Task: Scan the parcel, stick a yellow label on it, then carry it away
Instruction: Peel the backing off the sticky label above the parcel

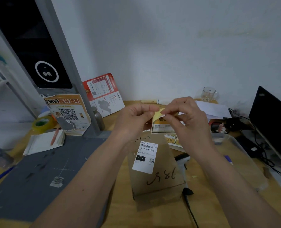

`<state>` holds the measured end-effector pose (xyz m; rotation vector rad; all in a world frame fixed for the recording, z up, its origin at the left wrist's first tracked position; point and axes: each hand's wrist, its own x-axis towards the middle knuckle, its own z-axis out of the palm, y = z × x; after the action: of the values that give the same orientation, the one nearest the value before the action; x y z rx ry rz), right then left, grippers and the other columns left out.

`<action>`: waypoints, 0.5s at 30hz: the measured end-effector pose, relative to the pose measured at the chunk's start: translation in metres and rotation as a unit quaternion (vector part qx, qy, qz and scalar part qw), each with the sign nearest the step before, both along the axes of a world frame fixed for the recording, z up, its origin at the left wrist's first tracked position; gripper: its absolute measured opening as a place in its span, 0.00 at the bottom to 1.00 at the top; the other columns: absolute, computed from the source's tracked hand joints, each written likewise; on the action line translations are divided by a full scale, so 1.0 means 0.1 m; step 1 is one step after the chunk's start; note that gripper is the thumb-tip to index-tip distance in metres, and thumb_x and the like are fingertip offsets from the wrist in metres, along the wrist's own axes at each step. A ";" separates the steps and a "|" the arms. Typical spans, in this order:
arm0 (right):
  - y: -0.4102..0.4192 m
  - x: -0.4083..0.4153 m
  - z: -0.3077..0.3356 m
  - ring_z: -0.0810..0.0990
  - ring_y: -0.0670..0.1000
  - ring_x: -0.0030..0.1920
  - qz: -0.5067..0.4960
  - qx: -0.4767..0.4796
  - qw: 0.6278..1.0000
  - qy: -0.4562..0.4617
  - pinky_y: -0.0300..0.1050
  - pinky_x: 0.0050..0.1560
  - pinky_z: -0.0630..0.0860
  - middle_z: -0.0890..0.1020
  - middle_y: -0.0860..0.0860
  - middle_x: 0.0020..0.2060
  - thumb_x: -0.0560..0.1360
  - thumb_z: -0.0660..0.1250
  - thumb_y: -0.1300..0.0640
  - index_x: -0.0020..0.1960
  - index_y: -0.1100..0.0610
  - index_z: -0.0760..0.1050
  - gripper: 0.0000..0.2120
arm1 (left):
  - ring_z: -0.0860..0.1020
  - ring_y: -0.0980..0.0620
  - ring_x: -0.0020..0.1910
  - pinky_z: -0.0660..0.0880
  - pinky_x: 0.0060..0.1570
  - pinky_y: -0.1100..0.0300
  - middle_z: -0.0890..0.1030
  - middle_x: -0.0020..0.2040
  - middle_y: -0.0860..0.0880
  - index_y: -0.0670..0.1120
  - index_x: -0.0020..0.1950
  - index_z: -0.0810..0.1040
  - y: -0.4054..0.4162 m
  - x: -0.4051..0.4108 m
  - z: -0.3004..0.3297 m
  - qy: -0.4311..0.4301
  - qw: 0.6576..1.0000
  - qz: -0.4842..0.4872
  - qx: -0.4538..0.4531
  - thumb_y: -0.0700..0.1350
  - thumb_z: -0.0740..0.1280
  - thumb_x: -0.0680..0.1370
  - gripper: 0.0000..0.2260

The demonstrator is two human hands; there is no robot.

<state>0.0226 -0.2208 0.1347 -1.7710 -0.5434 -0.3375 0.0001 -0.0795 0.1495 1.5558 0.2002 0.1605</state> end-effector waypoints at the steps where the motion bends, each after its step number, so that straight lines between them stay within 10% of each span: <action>1: -0.01 0.00 0.00 0.77 0.36 0.44 0.003 0.008 1.000 0.009 0.28 0.42 0.73 0.76 0.51 0.47 0.72 0.69 0.67 0.41 0.51 0.80 0.11 | 0.83 0.49 0.39 0.82 0.44 0.56 0.85 0.38 0.45 0.45 0.43 0.83 0.00 0.01 0.00 0.011 1.000 -0.003 -0.011 0.33 0.64 0.77 0.11; 9: -0.11 0.03 0.01 0.80 0.42 0.42 0.009 0.056 0.997 0.049 0.36 0.41 0.77 0.79 0.53 0.46 0.69 0.71 0.69 0.37 0.49 0.79 0.14 | 0.80 0.46 0.43 0.81 0.43 0.57 0.82 0.44 0.39 0.35 0.47 0.82 -0.03 0.04 0.01 0.058 0.990 -0.008 -0.129 0.36 0.64 0.76 0.07; 15: -0.16 0.02 -0.01 0.79 0.38 0.43 0.003 0.036 0.998 0.049 0.42 0.45 0.79 0.78 0.50 0.46 0.69 0.71 0.69 0.37 0.50 0.79 0.14 | 0.80 0.47 0.49 0.75 0.60 0.48 0.83 0.47 0.44 0.41 0.52 0.83 -0.05 0.06 -0.07 0.089 0.994 -0.060 -0.017 0.59 0.75 0.64 0.26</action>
<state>0.0249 -0.2372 0.1336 -1.7068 -0.4623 -0.2608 0.0060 -0.0845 0.1426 1.5438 0.2470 -0.0754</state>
